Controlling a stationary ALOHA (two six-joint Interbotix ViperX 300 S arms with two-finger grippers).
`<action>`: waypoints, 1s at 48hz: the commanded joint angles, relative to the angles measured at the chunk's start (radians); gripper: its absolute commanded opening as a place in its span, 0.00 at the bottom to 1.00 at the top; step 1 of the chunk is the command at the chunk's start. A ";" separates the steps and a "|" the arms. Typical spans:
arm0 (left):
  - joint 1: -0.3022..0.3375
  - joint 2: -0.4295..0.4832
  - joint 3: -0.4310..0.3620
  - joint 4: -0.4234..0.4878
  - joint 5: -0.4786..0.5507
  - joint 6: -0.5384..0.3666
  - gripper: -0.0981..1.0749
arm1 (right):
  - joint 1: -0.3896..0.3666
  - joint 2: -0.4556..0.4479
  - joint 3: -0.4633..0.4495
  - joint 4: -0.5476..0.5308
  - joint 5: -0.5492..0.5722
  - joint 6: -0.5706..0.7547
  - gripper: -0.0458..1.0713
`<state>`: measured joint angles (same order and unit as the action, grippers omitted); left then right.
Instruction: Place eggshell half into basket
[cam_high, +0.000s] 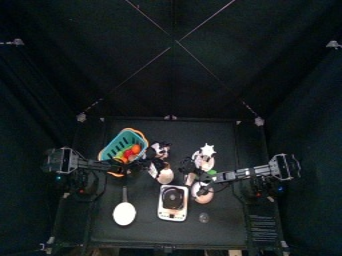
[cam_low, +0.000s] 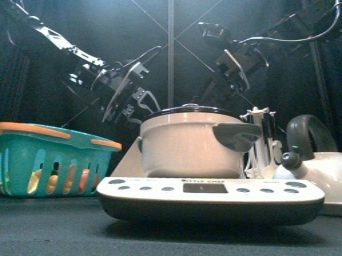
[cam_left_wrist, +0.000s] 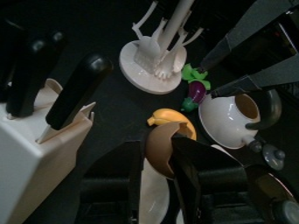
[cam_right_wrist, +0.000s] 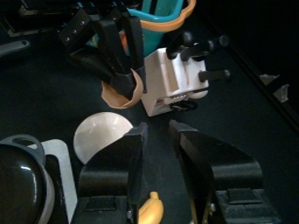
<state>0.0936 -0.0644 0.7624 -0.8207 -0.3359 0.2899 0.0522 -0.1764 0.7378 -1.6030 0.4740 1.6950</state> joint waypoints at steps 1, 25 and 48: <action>-0.002 -0.028 -0.008 0.003 -0.005 0.002 0.64 | -0.002 -0.026 -0.008 -0.002 0.005 0.002 0.66; 0.057 -0.459 0.282 0.040 0.005 0.006 0.64 | 0.002 -0.023 -0.003 0.000 0.005 0.000 0.66; 0.337 -0.726 0.546 0.146 0.058 0.008 0.70 | 0.002 -0.002 0.002 0.031 0.005 -0.002 0.66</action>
<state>0.3988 -0.7900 1.3116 -0.6826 -0.2884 0.2991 0.0522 -0.1687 0.7470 -1.5723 0.4755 1.6950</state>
